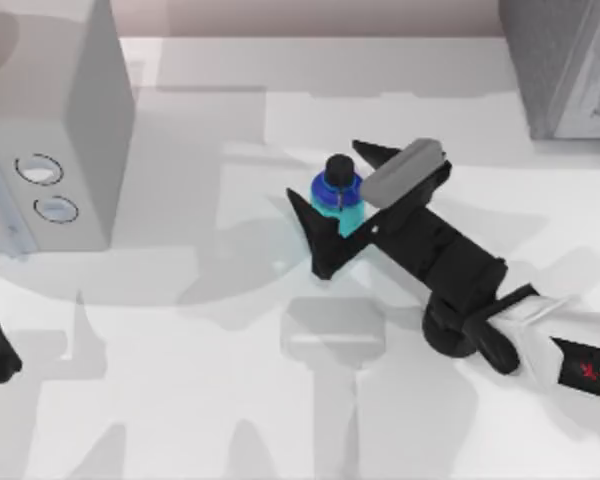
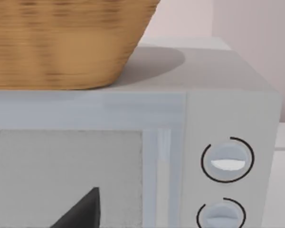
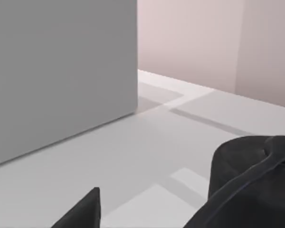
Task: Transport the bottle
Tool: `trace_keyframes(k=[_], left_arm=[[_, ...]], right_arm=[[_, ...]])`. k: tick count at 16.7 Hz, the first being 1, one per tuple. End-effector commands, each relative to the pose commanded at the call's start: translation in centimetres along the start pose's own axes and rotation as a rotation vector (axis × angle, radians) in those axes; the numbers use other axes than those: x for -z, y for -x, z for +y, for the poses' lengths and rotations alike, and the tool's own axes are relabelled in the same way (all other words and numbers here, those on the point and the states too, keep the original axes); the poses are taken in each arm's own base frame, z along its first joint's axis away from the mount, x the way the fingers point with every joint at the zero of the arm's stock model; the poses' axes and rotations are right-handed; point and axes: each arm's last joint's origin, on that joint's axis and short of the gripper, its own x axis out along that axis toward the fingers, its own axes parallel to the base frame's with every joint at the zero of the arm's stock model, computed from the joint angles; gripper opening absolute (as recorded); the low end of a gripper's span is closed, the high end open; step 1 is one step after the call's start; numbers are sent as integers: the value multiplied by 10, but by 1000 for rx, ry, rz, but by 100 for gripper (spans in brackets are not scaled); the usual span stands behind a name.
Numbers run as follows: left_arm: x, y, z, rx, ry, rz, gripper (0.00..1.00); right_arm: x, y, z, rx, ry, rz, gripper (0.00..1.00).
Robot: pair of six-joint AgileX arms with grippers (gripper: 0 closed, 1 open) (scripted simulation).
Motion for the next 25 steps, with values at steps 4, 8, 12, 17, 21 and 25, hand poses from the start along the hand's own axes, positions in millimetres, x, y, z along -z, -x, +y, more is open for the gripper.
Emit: trace_keyframes(k=[4, 8, 12, 17, 21, 25], left_arm=[[0, 0, 0, 0, 0, 0, 100], [0, 0, 0, 0, 0, 0, 100], [0, 0, 0, 0, 0, 0, 100], [0, 0, 0, 0, 0, 0, 100], [0, 0, 0, 0, 0, 0, 100], [0, 0, 0, 0, 0, 0, 100]], right_arm=[[0, 0, 0, 0, 0, 0, 100], [0, 0, 0, 0, 0, 0, 70], [0, 0, 0, 0, 0, 0, 40], [0, 0, 0, 0, 0, 0, 2], [0, 0, 0, 0, 0, 0, 0], [0, 0, 0, 0, 0, 0, 0]])
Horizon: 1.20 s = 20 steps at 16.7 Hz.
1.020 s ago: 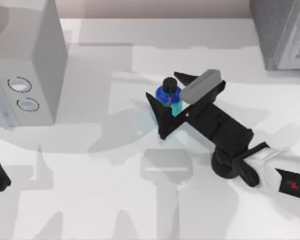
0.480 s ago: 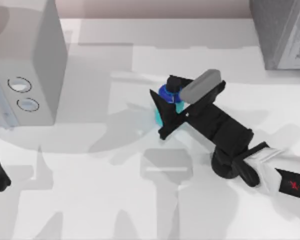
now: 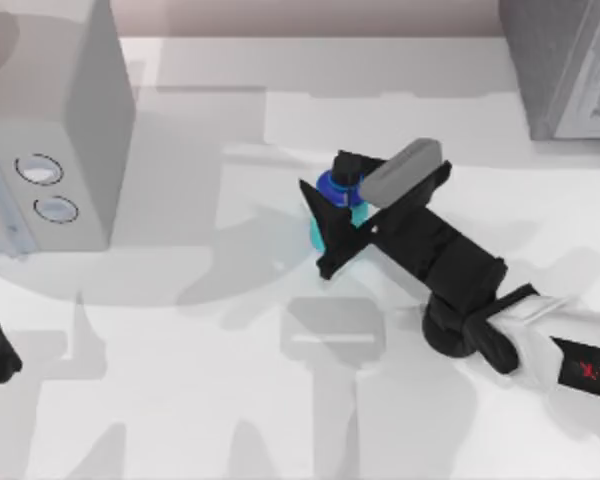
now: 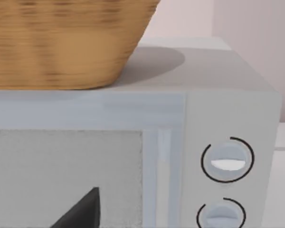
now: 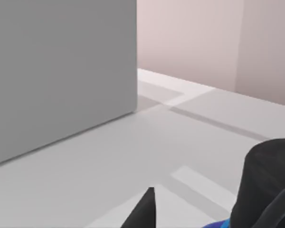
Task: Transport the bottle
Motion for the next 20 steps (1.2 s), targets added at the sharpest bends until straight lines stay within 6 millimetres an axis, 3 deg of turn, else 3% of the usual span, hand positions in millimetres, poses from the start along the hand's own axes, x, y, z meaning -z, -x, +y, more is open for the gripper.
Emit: trace_keyframes(k=[1, 3, 6, 8, 11, 13, 15, 16, 18, 20], left_arm=[[0, 0, 0, 0, 0, 0, 100], [0, 0, 0, 0, 0, 0, 100], [0, 0, 0, 0, 0, 0, 100], [0, 0, 0, 0, 0, 0, 100], [0, 0, 0, 0, 0, 0, 100], [0, 0, 0, 0, 0, 0, 100], [0, 0, 0, 0, 0, 0, 100], [0, 0, 0, 0, 0, 0, 100], [0, 0, 0, 0, 0, 0, 100], [0, 0, 0, 0, 0, 0, 100]], right_arm=[[-22, 0, -8, 19, -3, -1, 0], [-22, 0, -8, 19, -3, -1, 0], [-49, -5, -39, 96, 55, -44, 0], [-83, -6, -80, 204, 140, -79, 0], [-164, 16, -171, 476, 356, -130, 0], [-237, 60, -239, 725, 540, -150, 0], [-317, 133, -293, 1006, 740, -134, 0], [-356, 178, -311, 1152, 840, -107, 0], [-431, 272, -321, 1445, 1036, -14, 0], [-500, 358, -296, 1727, 1217, 115, 0]])
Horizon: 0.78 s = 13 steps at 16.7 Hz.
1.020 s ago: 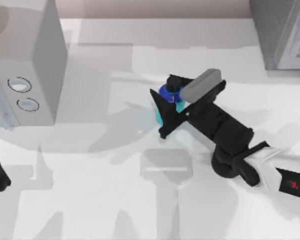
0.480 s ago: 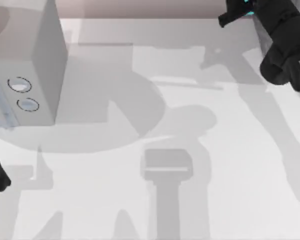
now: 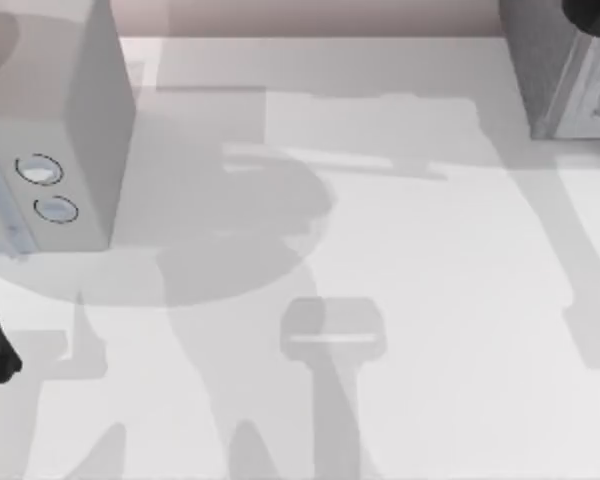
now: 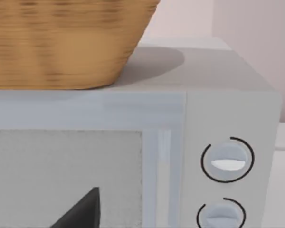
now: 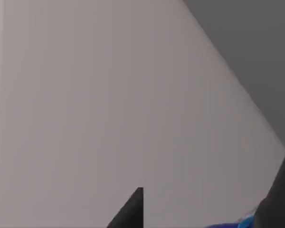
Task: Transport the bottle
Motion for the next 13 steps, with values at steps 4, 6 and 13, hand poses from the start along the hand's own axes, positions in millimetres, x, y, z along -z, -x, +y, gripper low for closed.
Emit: trace_keyframes(k=[4, 6, 13], left_arm=[[0, 0, 0, 0, 0, 0, 100], [0, 0, 0, 0, 0, 0, 100], [0, 0, 0, 0, 0, 0, 100]], right_arm=[[-23, 15, -184, 366, 464, 159, 0], [-60, 44, -251, 521, 676, 238, 0], [-261, 194, -326, 1065, 1403, 576, 0]])
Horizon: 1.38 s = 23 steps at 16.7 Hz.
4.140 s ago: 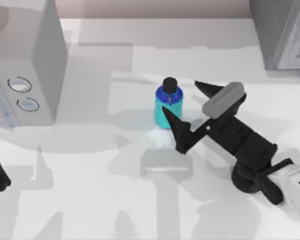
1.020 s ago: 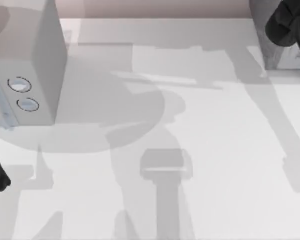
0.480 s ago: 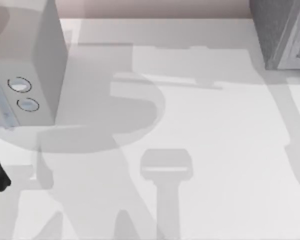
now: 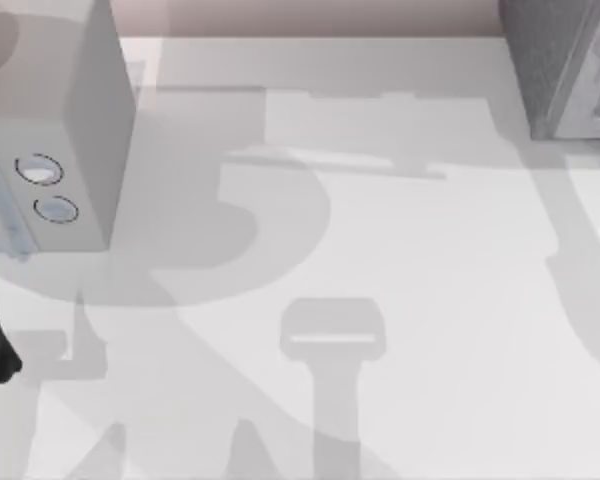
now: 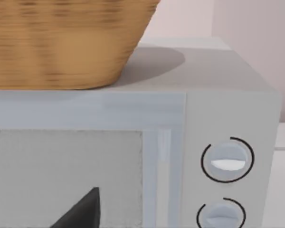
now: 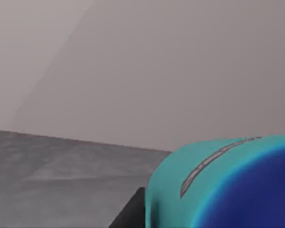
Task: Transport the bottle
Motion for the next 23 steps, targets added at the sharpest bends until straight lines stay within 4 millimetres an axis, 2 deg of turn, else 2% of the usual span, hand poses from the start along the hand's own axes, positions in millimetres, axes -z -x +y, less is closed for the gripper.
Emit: trace_keyframes(k=[1, 3, 6, 8, 9, 11, 14, 16, 19, 21, 23], left_arm=[[0, 0, 0, 0, 0, 0, 100], [0, 0, 0, 0, 0, 0, 100], [0, 0, 0, 0, 0, 0, 100], [0, 0, 0, 0, 0, 0, 100], [0, 0, 0, 0, 0, 0, 100], [0, 0, 0, 0, 0, 0, 100], [0, 0, 0, 0, 0, 0, 100], [0, 0, 0, 0, 0, 0, 100], [0, 0, 0, 0, 0, 0, 100], [0, 0, 0, 0, 0, 0, 100], [0, 0, 0, 0, 0, 0, 100]], right_arm=[[6, 12, -35, 69, 102, 50, 0], [8, 50, -102, 212, 295, 151, 0], [-17, 135, -186, 442, 551, 301, 0], [-48, 207, -221, 604, 694, 398, 0], [-65, 244, -231, 687, 754, 444, 0], [-101, 320, -235, 845, 857, 530, 0], [-147, 422, -210, 1059, 966, 639, 0], [-172, 484, -176, 1190, 1024, 707, 0], [-199, 566, -96, 1388, 1094, 810, 0], [-204, 606, -31, 1511, 1128, 875, 0], [-198, 634, 34, 1628, 1159, 926, 0]])
